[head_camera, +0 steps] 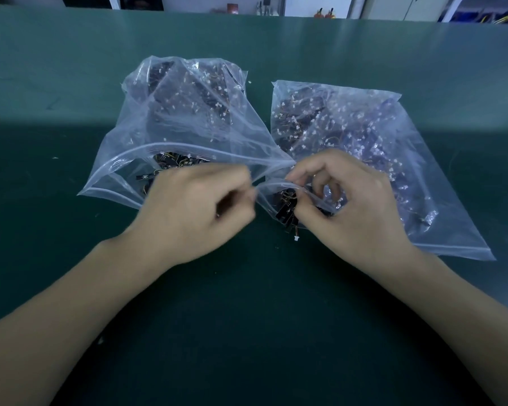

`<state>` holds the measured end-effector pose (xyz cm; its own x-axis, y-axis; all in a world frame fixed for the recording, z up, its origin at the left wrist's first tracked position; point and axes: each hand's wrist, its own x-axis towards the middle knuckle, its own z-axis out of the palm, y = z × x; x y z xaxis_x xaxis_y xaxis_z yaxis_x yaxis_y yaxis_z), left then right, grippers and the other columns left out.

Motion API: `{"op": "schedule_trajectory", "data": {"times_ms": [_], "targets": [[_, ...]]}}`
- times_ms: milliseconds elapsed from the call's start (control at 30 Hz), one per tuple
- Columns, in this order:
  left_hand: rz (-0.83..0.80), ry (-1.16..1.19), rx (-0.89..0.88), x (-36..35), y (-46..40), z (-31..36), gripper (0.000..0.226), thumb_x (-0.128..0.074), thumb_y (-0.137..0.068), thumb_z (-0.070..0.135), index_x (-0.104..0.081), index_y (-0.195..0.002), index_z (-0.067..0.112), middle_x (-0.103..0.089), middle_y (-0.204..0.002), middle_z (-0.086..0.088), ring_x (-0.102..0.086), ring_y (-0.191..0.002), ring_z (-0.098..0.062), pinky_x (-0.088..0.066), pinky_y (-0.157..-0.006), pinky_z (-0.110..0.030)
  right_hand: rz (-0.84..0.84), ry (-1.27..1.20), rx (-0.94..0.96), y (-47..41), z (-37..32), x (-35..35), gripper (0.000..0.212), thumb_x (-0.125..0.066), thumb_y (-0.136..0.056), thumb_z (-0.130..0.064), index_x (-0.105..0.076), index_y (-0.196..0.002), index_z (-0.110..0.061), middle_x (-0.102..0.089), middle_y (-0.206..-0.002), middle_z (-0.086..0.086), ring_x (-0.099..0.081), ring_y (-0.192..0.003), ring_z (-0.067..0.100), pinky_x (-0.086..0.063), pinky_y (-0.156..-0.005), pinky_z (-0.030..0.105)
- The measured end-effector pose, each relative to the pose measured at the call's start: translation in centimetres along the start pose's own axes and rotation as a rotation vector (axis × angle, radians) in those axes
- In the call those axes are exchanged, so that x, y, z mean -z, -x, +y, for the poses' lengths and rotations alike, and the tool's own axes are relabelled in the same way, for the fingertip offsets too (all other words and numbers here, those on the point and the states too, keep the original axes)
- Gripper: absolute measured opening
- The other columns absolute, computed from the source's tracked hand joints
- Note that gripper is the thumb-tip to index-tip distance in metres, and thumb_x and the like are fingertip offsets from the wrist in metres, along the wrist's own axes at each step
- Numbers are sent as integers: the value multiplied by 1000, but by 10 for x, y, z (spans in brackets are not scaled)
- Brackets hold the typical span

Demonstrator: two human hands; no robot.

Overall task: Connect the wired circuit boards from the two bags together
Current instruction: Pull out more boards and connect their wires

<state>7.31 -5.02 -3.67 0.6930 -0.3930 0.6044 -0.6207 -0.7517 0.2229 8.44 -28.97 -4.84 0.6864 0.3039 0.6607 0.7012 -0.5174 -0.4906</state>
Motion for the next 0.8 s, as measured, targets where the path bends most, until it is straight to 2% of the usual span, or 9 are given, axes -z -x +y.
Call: {"op": "schedule_trajectory", "data": {"times_ms": [67, 133, 233, 300, 400, 567, 700, 800], "targets": [[-23, -124, 41, 10, -1, -11, 30, -56, -99, 33, -51, -72, 21, -41, -60, 16, -46, -55, -20, -36, -54, -30, -7, 1, 3, 0, 0, 0, 29, -75, -85, 5, -74, -102, -18, -61, -88, -22, -61, -75, 14, -40, -75, 9], [-155, -240, 95, 16, -1, -25, 47, -51, -104, 52, -43, -67, 24, -45, -54, 13, -52, -53, -23, -35, -56, -30, -10, 3, 7, 0, 0, 0, 28, -75, -85, 4, -74, -102, -17, -59, -88, -24, -61, -75, 14, -40, -75, 9], [-320, -226, 168, 22, 3, -45, 69, -36, -92, 88, -46, -61, 28, -49, -48, 9, -51, -52, -5, -36, -55, -26, -16, -1, -4, 0, -1, 0, 27, -75, -85, 3, -74, -102, -18, -57, -87, -27, -60, -74, 15, -39, -75, 10], [-357, -148, 206, 26, 4, -54, 77, -28, -82, 101, -51, -63, 30, -58, -57, 11, -54, -52, -7, -38, -55, -26, -14, 9, -2, 0, -1, 0, 27, -75, -85, 3, -74, -102, -17, -54, -87, -29, -60, -74, 15, -39, -74, 9], [-448, -71, 250, 30, 3, -55, 78, -39, -64, 110, -59, -75, 36, -64, -66, 18, -62, -73, -3, -45, -57, -29, -14, 18, 6, 0, -1, 0, 26, -74, -85, 3, -74, -102, -17, -53, -86, -30, -59, -74, 15, -38, -74, 9], [-535, -86, 234, 34, -1, -42, 52, -64, -62, 94, -62, -76, 44, -65, -74, 32, -62, -80, 8, -39, -58, -23, -17, 12, 2, 0, 0, 0, 27, -74, -85, 3, -74, -102, -18, -55, -88, -28, -60, -74, 15, -39, -74, 9], [-526, -215, 206, 42, -3, -33, 31, -65, -78, 76, -62, -76, 46, -65, -76, 33, -59, -73, 9, -41, -61, -24, -17, 5, -13, 1, 1, -1, 27, -74, -85, 3, -74, -102, -19, -60, -89, -23, -59, -73, 14, -40, -74, 9], [-508, -325, 163, 41, -3, -26, 23, -59, -86, 62, -60, -77, 41, -65, -76, 28, -61, -79, 1, -47, -67, -29, -19, 5, -30, 1, 1, -2, 27, -75, -85, 2, -74, -102, -19, -64, -90, -18, -60, -74, 15, -40, -74, 9]]}}
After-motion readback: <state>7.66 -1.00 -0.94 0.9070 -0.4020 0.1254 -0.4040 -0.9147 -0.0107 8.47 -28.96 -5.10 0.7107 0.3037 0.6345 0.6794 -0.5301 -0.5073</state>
